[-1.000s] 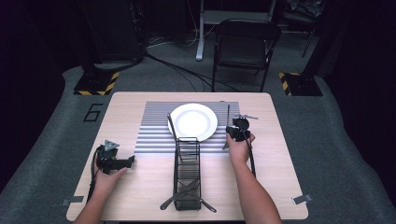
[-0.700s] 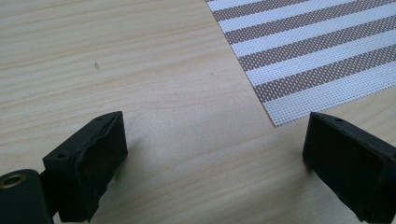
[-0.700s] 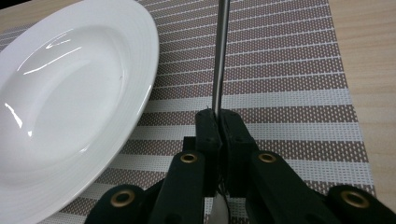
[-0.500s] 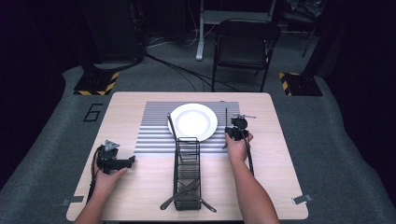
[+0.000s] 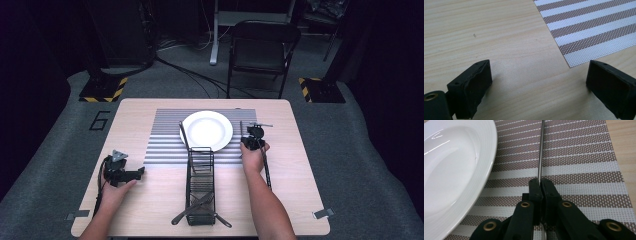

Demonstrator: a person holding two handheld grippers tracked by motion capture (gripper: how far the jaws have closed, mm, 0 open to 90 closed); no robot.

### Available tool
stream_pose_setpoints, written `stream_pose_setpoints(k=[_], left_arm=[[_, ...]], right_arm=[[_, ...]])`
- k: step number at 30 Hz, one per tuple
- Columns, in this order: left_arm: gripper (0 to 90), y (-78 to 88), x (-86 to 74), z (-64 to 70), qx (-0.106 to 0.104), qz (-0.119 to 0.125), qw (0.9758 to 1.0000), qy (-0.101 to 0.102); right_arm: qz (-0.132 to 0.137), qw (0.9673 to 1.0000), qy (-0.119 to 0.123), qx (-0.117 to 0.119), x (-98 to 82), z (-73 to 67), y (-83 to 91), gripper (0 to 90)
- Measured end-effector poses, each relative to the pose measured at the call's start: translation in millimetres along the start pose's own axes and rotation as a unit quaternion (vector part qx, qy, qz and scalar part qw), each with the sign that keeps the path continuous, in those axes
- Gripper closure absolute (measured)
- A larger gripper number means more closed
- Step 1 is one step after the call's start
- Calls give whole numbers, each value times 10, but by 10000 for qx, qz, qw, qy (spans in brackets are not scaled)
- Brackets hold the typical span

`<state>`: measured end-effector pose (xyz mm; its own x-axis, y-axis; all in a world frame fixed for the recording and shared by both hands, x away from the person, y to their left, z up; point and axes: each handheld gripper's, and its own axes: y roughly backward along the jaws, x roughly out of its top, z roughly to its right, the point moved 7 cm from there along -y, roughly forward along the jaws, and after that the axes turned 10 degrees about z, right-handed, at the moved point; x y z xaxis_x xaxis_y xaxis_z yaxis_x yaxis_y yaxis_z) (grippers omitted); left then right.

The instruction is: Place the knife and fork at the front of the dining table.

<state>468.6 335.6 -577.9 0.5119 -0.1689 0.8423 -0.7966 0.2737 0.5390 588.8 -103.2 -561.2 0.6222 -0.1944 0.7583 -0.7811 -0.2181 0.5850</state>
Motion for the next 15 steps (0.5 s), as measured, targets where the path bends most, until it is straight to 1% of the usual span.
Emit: stream_pose_setpoints(k=[4,8,12,13,15], left_arm=[[61,0,0,0,3,0,10000,1],[61,0,0,0,1,1,10000,1],[61,0,0,0,1,1,10000,0],[61,0,0,0,0,1,10000,0],[61,0,0,0,0,0,10000,1]], right_arm=[[-13,10000,-16,-18,2,-1,-1,874],[-46,10000,27,-16,3,15,5,870],[-20,10000,9,-20,9,21,5,868],[-28,10000,-43,-28,8,16,6,868],[-25,10000,36,-6,7,20,6,868]])
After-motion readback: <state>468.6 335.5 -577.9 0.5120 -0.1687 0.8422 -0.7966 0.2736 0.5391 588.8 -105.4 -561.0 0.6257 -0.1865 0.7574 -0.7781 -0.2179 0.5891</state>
